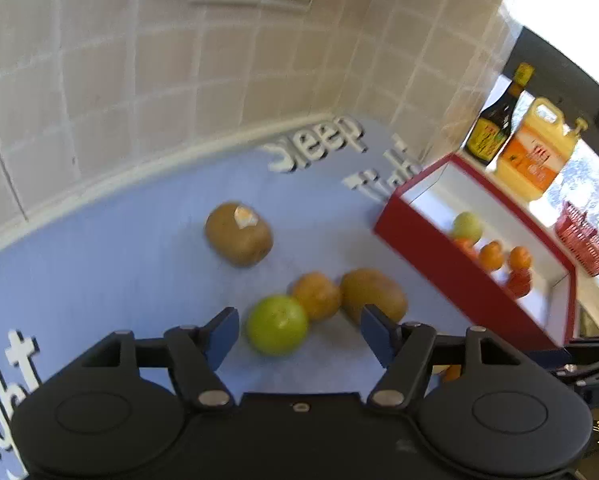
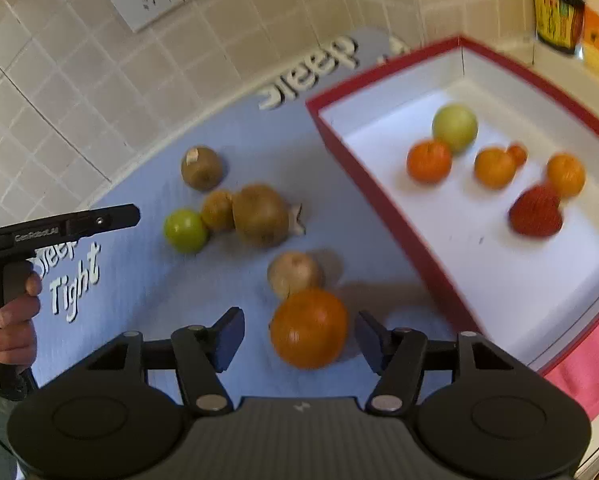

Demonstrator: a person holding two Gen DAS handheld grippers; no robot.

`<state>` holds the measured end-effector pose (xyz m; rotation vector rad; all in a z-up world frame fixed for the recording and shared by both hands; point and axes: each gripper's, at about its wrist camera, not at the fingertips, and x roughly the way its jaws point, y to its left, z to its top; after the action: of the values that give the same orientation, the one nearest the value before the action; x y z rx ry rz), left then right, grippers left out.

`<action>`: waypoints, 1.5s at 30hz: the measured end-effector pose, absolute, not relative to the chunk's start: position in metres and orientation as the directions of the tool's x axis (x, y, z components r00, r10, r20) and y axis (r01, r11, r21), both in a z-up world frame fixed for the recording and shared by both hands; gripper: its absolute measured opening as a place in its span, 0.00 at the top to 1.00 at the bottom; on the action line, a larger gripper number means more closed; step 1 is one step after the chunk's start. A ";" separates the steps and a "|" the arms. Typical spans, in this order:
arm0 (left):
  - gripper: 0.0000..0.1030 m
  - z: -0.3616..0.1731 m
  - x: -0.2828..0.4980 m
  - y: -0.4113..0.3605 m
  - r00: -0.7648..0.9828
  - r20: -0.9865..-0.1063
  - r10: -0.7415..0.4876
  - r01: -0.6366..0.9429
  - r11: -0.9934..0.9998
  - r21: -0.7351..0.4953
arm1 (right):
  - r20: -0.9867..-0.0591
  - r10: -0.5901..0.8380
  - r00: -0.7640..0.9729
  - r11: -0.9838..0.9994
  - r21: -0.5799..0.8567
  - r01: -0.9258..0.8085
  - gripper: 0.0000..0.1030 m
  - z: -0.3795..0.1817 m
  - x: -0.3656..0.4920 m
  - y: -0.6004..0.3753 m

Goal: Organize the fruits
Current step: 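Grasp a large orange with the right tool while the left tool grasps a green apple, then place the orange and green apple into the white box, opening both tools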

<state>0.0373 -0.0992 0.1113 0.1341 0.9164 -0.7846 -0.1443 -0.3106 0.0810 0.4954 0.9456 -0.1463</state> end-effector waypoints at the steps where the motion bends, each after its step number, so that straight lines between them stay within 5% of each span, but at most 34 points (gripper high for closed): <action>1: 0.22 0.107 0.039 -0.099 0.355 -0.762 -0.541 0.656 0.725 -0.209 | -0.812 0.092 0.576 0.876 0.341 0.341 0.35 0.075 -0.143 -0.310; 16: 0.23 0.052 0.053 -0.135 0.361 -0.815 -0.453 0.650 0.749 -0.128 | -0.848 0.049 0.527 0.873 0.293 0.391 0.34 0.034 -0.117 -0.303; 19: 0.42 0.045 0.052 -0.142 0.360 -0.832 -0.422 0.659 0.746 -0.094 | -0.850 0.064 0.522 0.868 0.306 0.391 0.37 0.030 -0.115 -0.304; 24: 0.44 0.044 0.046 -0.141 0.391 -0.823 -0.412 0.666 0.744 -0.056 | -0.850 0.062 0.523 0.875 0.298 0.381 0.43 0.030 -0.114 -0.300; 30: 0.44 0.072 0.032 -0.133 0.432 -0.778 -0.457 0.663 0.746 -0.070 | -0.857 0.067 0.511 0.877 0.295 0.379 0.44 0.036 -0.114 -0.298; 35: 0.44 0.130 0.015 -0.150 0.484 -0.675 -0.557 0.724 0.689 -0.050 | -0.785 0.180 0.592 0.814 0.457 0.359 0.44 0.071 -0.131 -0.322; 41: 0.44 0.174 0.013 -0.224 0.426 -0.584 -0.691 0.832 0.553 -0.047 | -0.682 -0.032 0.730 0.805 0.415 0.424 0.44 0.130 -0.152 -0.380; 45: 0.44 0.157 0.027 -0.292 0.354 -0.633 -0.688 0.871 0.489 -0.045 | -0.706 -0.162 0.689 0.753 0.363 0.548 0.44 0.118 -0.153 -0.419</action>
<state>0.0268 -0.2920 0.1575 0.3242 0.6438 -1.0309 -0.1527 -0.4189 0.1181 0.5980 0.7053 -0.4246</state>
